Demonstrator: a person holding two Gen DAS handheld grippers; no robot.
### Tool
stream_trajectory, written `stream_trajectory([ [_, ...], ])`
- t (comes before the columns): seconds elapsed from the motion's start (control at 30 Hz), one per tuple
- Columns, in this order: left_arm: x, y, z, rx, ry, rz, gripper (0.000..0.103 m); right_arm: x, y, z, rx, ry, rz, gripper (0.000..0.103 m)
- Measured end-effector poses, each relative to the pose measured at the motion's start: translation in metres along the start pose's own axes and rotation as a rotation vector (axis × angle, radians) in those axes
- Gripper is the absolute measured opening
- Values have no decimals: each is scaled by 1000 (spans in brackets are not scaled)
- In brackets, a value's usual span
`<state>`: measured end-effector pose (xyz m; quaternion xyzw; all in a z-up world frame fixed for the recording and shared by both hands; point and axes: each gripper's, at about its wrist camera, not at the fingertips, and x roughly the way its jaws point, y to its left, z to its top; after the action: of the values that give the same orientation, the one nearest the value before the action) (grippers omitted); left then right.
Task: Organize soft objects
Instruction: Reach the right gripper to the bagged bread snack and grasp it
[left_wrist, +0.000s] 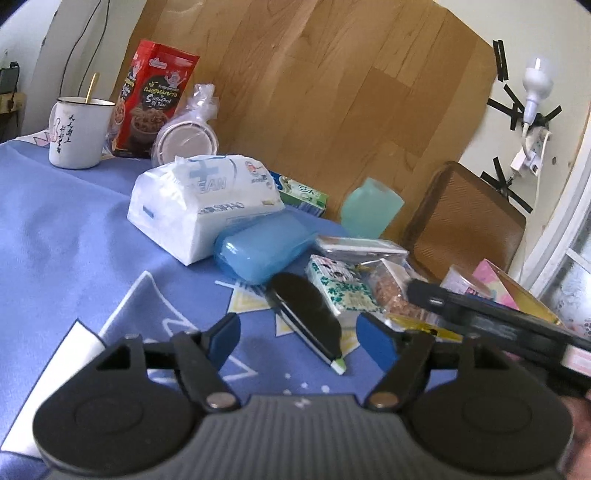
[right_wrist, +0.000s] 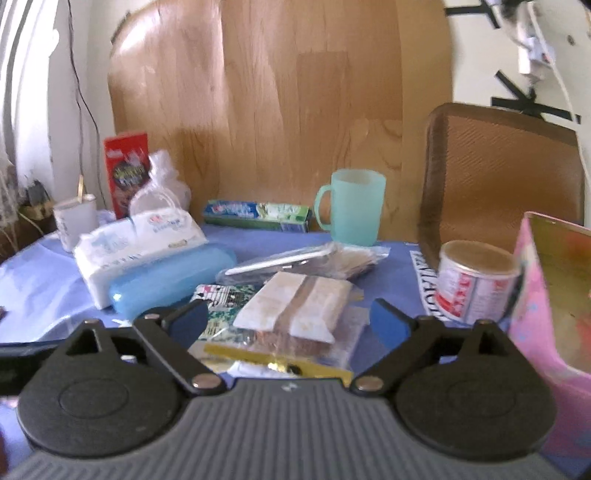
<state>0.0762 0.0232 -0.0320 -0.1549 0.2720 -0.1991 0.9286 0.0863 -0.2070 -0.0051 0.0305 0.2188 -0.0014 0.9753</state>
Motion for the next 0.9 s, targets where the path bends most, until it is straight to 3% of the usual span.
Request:
stream_trajectory([
  [0.1, 0, -1, -1, 1, 2, -7, 72, 19, 2, -1, -3, 57, -21, 93],
  [0.13, 0, -2, -2, 0, 0, -7, 72, 22, -1, -2, 13, 79, -4, 81],
  [0.17, -1, -2, -2, 0, -1, -8, 72, 20, -5, -3, 34, 88, 9, 76],
  [0.33, 0, -3, -3, 2, 0, -5, 72, -14, -16, -11, 38, 81, 49, 68],
  [0.43, -1, -3, -3, 3, 1, 2, 75, -50, -22, -27, 14, 73, 150, 68],
  [0.6, 2, -6, -3, 15, 27, 15, 76, -103, -28, -63, -136, 93, 366, 69],
  [0.73, 5, -10, -4, 41, 46, 33, 76, -120, -35, -78, -180, 55, 293, 87],
  [0.9, 5, -14, -6, 69, 58, 58, 76, -128, -44, -78, -167, -25, 124, 88],
])
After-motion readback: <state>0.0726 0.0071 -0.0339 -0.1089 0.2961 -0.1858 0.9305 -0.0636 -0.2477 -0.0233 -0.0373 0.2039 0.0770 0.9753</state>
